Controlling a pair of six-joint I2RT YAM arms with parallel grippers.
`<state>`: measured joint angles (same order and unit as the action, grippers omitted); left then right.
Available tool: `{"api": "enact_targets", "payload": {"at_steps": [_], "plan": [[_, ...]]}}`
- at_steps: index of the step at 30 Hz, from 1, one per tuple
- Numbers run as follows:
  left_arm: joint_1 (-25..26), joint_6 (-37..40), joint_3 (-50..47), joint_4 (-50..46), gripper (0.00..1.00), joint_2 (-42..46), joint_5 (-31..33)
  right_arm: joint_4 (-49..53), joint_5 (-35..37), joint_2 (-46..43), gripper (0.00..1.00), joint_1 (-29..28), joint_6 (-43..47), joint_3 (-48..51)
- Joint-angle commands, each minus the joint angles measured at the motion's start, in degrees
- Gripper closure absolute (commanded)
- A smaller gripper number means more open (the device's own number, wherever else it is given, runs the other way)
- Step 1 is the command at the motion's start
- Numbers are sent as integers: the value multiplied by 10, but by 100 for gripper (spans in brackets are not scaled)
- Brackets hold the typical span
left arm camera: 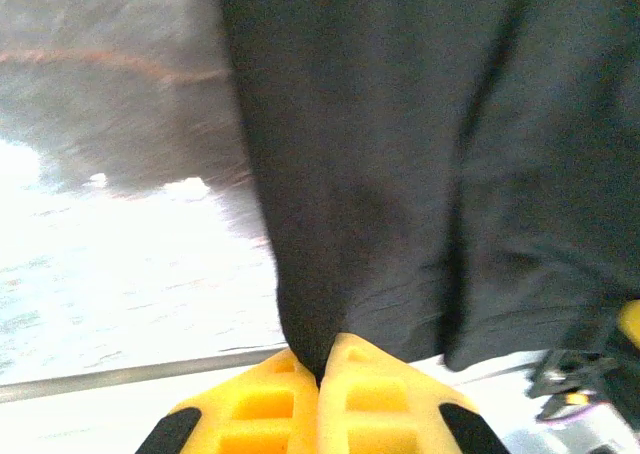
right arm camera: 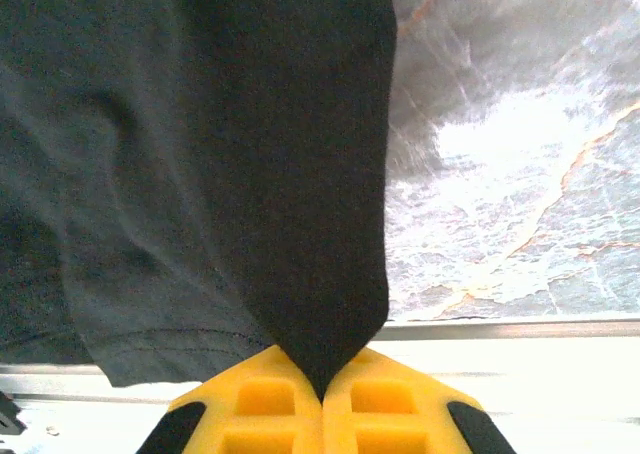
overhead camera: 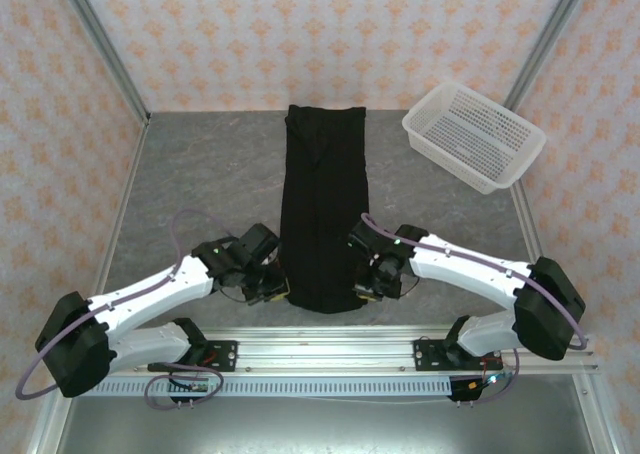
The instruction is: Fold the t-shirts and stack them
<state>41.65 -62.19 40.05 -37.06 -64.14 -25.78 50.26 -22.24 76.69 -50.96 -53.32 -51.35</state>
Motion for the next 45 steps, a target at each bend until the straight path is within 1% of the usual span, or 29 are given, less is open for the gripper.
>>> {"api": "enact_targets", "payload": {"at_steps": [1, 4, 7, 12, 20, 27, 32, 37, 42, 43, 44, 45], "plan": [[-8, -8, 66, -45, 100, -9, 70, 74, 69, -5, 100, 19, 16, -54], [-37, -2, 107, -49, 100, -27, 98, 87, 97, 4, 100, 52, 38, -99], [-71, 4, 138, -21, 100, -57, 96, 84, 107, 33, 100, 83, 66, -143], [-116, 51, 233, -19, 100, -148, 99, 78, 122, 108, 100, 129, 116, -234], [-182, 93, 363, -15, 100, -278, 102, 85, 133, 250, 100, 200, 182, -407], [-219, 121, 462, -17, 100, -382, 98, 76, 113, 356, 100, 237, 204, -519], [-234, 135, 517, -24, 100, -449, 87, 67, 80, 431, 100, 256, 212, -575], [-244, 149, 569, -31, 100, -519, 87, 76, 82, 487, 100, 270, 207, -623], [-256, 164, 642, -64, 100, -581, 85, 94, 80, 539, 100, 279, 205, -673], [-258, 166, 652, -68, 100, -591, 82, 104, 81, 552, 98, 281, 204, -688], [-260, 168, 663, -77, 96, -597, 81, 107, 81, 559, 85, 282, 205, -700], [-262, 171, 670, -83, 85, -599, 86, 106, 82, 562, 74, 282, 207, -706]]}}
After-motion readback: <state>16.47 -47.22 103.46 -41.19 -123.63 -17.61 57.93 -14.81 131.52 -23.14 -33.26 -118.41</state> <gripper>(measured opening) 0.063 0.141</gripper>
